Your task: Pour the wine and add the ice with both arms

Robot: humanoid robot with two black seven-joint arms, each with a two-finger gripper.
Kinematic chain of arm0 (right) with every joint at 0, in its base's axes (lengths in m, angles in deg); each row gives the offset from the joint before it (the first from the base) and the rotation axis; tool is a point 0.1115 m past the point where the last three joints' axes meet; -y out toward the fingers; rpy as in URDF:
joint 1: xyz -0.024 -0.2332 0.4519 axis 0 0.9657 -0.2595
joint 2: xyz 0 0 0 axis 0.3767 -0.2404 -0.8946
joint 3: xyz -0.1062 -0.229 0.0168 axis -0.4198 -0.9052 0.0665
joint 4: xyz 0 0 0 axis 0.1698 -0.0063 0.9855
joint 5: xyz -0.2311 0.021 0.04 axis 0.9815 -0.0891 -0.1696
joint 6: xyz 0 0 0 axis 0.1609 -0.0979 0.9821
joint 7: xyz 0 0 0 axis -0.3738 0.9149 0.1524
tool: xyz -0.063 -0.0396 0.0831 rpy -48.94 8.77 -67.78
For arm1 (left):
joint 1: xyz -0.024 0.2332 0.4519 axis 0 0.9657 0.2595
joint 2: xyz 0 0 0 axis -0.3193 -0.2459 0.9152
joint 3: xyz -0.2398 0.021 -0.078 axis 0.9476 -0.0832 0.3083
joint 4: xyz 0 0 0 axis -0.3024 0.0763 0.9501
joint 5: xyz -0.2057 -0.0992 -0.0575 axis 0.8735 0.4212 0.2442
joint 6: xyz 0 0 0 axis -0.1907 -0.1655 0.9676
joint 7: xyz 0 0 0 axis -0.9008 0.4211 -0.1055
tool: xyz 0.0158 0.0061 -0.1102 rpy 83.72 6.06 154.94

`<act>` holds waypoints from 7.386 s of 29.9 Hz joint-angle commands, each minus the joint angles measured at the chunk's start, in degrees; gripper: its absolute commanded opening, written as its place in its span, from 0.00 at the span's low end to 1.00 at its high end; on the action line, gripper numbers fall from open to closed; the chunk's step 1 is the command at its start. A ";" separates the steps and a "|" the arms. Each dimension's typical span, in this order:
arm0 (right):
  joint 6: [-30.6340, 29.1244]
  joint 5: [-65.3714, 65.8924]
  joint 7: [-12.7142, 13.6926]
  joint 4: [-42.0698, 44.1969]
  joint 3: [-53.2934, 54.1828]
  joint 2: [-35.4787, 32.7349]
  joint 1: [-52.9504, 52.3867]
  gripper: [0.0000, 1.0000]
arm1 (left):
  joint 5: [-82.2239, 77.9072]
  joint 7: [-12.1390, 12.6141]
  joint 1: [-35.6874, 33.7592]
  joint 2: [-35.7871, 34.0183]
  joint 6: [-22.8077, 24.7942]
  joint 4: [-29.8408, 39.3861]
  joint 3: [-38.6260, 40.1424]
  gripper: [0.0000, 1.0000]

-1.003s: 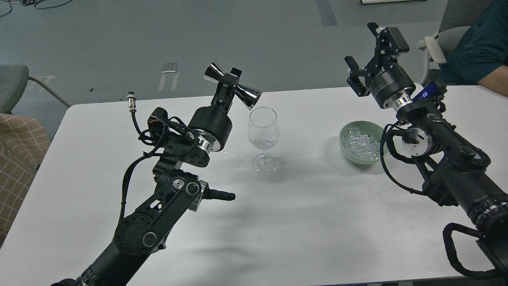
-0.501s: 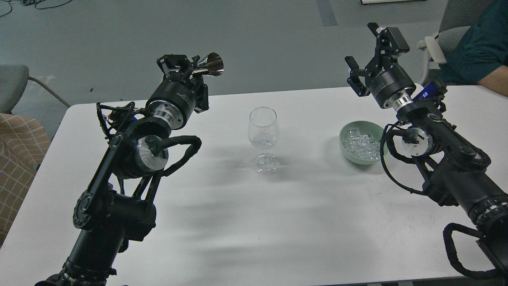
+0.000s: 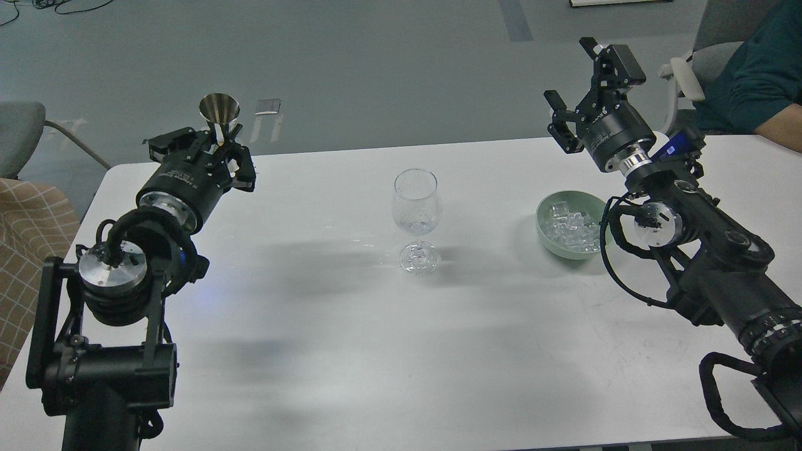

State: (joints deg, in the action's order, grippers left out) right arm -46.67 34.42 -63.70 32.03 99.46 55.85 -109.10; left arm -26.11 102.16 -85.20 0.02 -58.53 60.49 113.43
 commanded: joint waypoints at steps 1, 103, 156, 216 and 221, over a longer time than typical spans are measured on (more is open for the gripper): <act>-0.01 0.03 0.00 0.05 -0.01 0.17 -0.09 1.00 | 1.36 -0.14 3.44 0.00 3.62 -0.61 0.52 0.00; 0.69 0.12 0.09 0.14 -0.09 0.35 0.18 1.00 | 2.59 -2.34 4.94 0.00 13.38 -20.21 3.07 0.98; 8.33 24.42 0.00 -23.66 -21.00 -29.17 1.31 1.00 | -22.98 -8.75 0.22 -26.54 33.59 -15.73 6.60 0.98; 17.39 68.93 0.27 -11.73 -36.57 -22.24 2.81 0.75 | -23.33 -9.37 -3.67 -21.89 33.50 -14.76 3.16 0.98; 17.39 68.93 0.44 -11.64 -36.57 -22.33 3.08 0.72 | -23.33 -9.37 -3.67 -21.89 33.50 -14.76 3.16 0.98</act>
State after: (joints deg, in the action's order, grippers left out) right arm -29.28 103.36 -63.37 20.38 62.89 33.61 -106.16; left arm -49.44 92.79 -88.83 -21.90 -25.02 45.74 116.59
